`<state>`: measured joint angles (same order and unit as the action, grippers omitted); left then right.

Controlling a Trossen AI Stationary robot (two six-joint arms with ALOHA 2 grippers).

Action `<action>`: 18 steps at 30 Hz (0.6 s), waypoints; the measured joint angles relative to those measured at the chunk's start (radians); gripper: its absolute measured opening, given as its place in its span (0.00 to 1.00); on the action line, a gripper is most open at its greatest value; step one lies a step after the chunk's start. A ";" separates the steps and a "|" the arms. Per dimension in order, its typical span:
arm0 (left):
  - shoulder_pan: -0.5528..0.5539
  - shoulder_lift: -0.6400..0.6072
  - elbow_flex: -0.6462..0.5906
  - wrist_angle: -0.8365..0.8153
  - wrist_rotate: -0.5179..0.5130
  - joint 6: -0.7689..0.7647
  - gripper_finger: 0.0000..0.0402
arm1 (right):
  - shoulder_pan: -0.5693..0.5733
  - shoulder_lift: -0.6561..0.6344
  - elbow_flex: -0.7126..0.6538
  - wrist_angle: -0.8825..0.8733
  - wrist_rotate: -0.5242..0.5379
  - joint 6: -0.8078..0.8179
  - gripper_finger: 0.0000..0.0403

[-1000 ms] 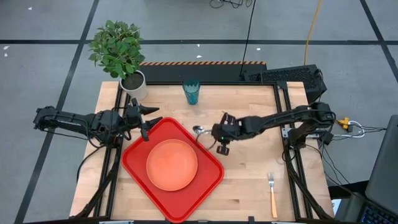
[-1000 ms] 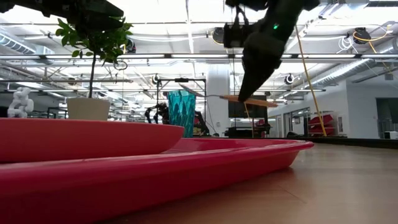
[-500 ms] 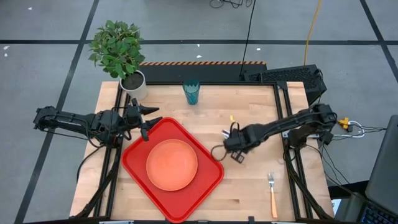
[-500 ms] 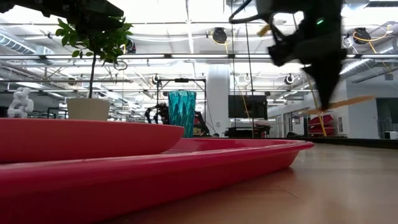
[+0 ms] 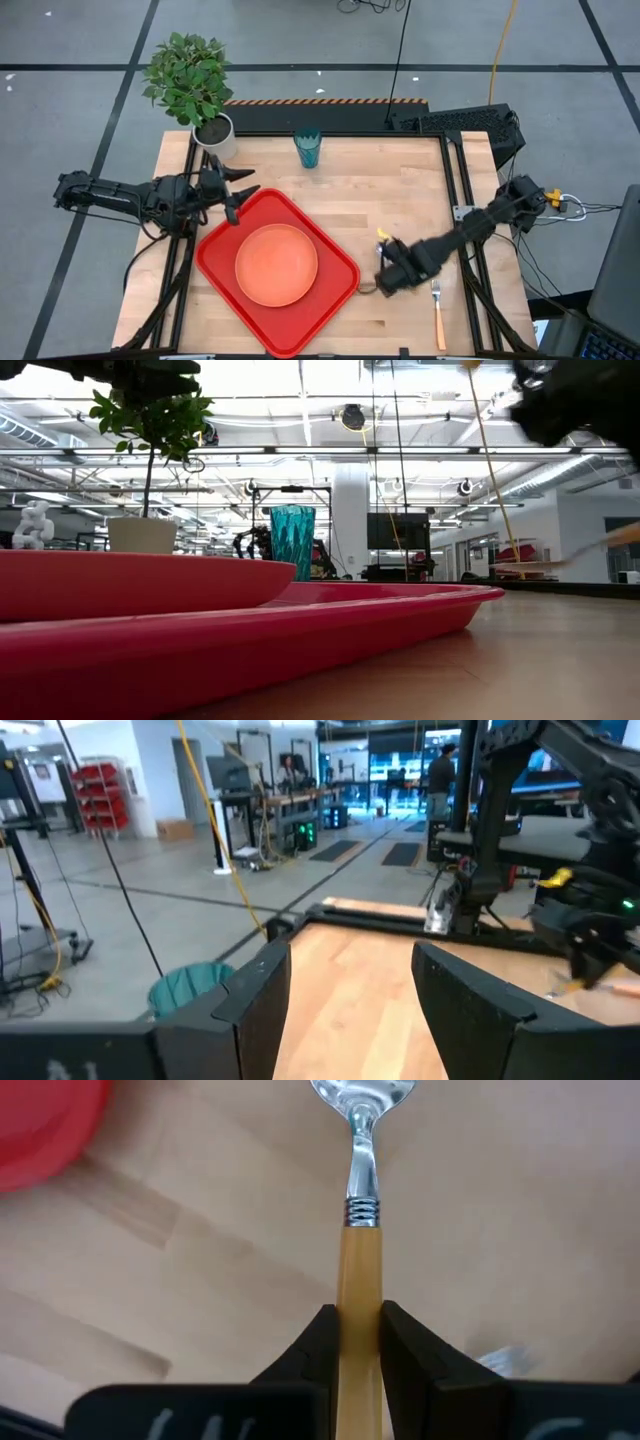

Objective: Pick and place plate/cup/fork/spoon on tray
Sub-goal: Move the yellow spoon to the bottom right of the table

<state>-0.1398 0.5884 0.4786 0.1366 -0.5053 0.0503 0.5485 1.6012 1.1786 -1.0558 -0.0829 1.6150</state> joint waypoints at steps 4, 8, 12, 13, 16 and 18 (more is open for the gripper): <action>0.000 0.000 0.000 0.038 0.000 0.026 0.53 | 0.137 0.000 0.000 0.070 0.070 0.304 0.08; 0.000 0.000 0.000 0.071 0.000 0.053 0.53 | 0.250 0.014 0.000 0.149 0.161 0.553 0.08; 0.000 0.000 0.000 0.084 0.000 0.059 0.53 | 0.292 0.079 0.001 0.197 0.125 0.607 0.08; 0.000 0.000 0.000 0.084 0.000 0.059 0.53 | 0.293 0.097 0.000 0.214 0.110 0.606 0.08; 0.000 0.000 0.000 0.075 0.000 0.053 0.53 | 0.292 0.143 0.000 0.263 0.104 0.606 0.08; 0.000 0.000 0.000 0.073 0.000 0.044 0.53 | 0.293 0.162 0.001 0.279 0.086 0.606 0.08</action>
<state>-0.1398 0.5888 0.4786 0.2100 -0.5050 0.0945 0.8413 1.7629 1.1793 -0.7769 0.0033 2.2215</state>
